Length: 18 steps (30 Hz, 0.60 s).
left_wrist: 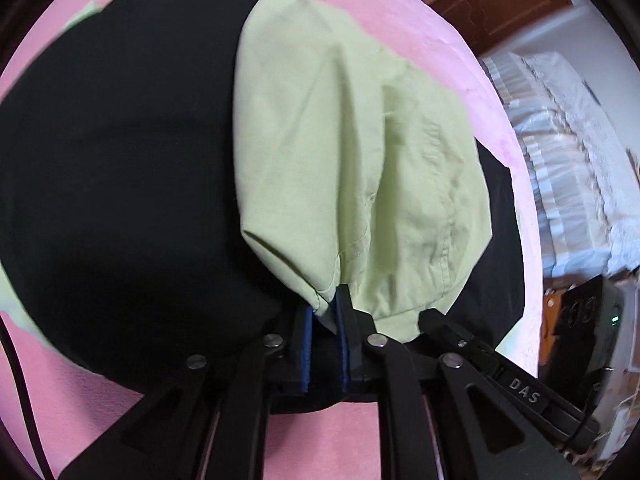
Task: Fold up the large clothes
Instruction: 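Lift the hood with both grippers and fold it over the black body, then open both grippers and release the hood onto the black body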
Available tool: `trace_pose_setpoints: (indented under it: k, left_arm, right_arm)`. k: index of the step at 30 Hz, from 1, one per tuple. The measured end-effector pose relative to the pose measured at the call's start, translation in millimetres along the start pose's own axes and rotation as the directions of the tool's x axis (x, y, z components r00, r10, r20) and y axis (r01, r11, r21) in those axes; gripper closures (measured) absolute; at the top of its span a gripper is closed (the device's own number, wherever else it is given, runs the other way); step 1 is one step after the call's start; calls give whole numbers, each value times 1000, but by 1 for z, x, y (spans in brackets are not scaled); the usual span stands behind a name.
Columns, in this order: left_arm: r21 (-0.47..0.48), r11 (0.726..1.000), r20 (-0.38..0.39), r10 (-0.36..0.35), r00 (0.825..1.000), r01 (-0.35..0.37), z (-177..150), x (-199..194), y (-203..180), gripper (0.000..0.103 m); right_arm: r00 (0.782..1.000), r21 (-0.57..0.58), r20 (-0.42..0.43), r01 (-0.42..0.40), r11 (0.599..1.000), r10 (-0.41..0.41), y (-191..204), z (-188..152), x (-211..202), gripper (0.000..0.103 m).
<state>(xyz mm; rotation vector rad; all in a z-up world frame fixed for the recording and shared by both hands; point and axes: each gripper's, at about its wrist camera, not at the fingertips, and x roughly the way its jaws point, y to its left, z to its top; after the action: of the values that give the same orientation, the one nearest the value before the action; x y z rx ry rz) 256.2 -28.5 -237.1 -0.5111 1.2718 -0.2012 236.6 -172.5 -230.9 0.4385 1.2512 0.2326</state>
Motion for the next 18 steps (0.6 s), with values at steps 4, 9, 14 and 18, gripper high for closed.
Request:
trace_pose_setpoints:
  k: [4, 9, 14, 18]
  left_arm:
    - [89, 993, 17, 80, 997, -81, 3, -24, -22, 59]
    - [143, 978, 75, 144, 987, -154, 0, -58, -39, 52]
    - [120, 976, 96, 168, 981, -179, 4, -80, -40, 52]
    - [158, 975, 162, 131, 978, -157, 31, -91, -40, 52]
  right_arm:
    - [999, -96, 21, 50, 994, -48, 21, 1, -28, 88]
    - [994, -209, 72, 91, 974, -77, 42, -6, -66, 88]
    - [988, -231, 124, 116, 966, -89, 56, -3, -85, 88]
    - [980, -213, 182, 119, 970, -81, 67, 29, -79, 88]
